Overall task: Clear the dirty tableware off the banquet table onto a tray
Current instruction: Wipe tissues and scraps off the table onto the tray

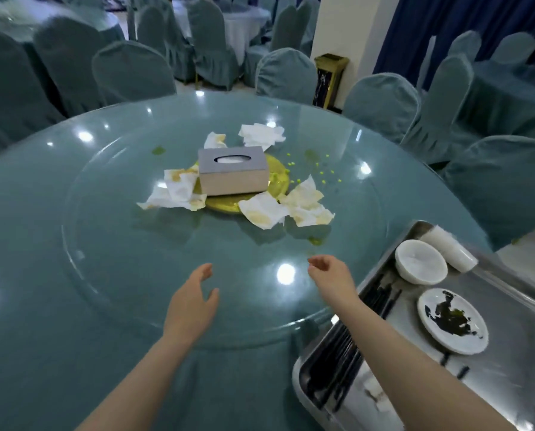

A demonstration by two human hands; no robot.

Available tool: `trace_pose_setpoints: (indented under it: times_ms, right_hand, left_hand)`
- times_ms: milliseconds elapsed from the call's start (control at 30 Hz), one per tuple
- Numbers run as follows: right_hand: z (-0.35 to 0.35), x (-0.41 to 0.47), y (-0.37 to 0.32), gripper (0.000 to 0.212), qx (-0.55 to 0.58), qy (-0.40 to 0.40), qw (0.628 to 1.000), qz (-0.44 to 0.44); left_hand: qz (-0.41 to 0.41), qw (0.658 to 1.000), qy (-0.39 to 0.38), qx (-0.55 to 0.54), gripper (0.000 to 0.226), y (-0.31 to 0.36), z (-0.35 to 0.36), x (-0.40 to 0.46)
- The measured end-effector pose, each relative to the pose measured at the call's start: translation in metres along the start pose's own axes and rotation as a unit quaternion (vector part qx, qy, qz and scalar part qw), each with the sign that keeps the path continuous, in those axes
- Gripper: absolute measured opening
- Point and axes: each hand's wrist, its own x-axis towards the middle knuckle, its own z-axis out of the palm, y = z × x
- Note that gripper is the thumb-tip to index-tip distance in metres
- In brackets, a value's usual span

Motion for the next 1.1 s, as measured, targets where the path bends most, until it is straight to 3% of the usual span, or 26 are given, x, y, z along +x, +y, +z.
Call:
trace_pose_setpoints:
  times_ms: [167,300,433,533,600,700,800,900,933,1000,1033,1100]
  right_hand:
    - [0.003,0.103,-0.019,0.044,-0.13,0.013,0.991,-0.039]
    - [0.011,0.186,-0.029,0.068,-0.245,0.02,0.963,-0.113]
    - [0.027,0.25,-0.036,0.071,-0.365,-0.047,0.925,-0.098]
    - [0.036,0.268,-0.025,0.061,-0.452,-0.075,0.879,-0.132]
    - [0.035,0.268,-0.017,0.052,-0.423,-0.014,0.894,-0.148]
    - [0.032,0.265,-0.016,0.046,-0.228,0.11,0.962,-0.101]
    - [0.045,0.253,-0.03,0.045,-0.134,0.156,0.97,-0.131]
    - [0.078,0.233,-0.052,0.031,-0.093,0.045,0.974,-0.201]
    - [0.092,0.224,-0.051,0.029,-0.115,-0.023,0.965,-0.233]
    - [0.115,0.203,-0.033,0.045,-0.262,-0.136,0.923,-0.248]
    - [0.123,0.193,-0.021,0.053,-0.328,-0.149,0.9,-0.245]
    - [0.129,0.18,-0.002,0.057,-0.364,-0.129,0.888,-0.249]
  left_hand:
    - [-0.031,0.999,0.017,0.008,0.054,-0.013,0.004,0.078]
    - [-0.026,0.997,-0.003,0.079,0.066,-0.031,0.006,0.127]
    - [0.001,0.984,0.01,0.179,0.076,-0.038,0.002,0.168]
    - [0.015,0.978,0.058,0.2,0.075,-0.039,-0.001,0.197]
    - [0.024,0.978,0.08,0.189,0.074,-0.04,-0.002,0.215]
    - [0.045,0.978,0.098,0.179,0.07,-0.045,-0.007,0.243]
    - [0.021,0.981,0.081,0.174,0.086,-0.048,-0.01,0.274]
    - [-0.011,0.969,0.022,0.244,0.103,-0.053,-0.009,0.309]
    - [-0.032,0.958,-0.006,0.285,0.102,-0.056,-0.008,0.319]
    - [-0.076,0.933,-0.052,0.347,0.088,-0.066,-0.001,0.329]
    - [-0.089,0.924,-0.062,0.367,0.077,-0.072,0.003,0.327]
    - [-0.071,0.929,-0.038,0.36,0.062,-0.083,0.008,0.317]
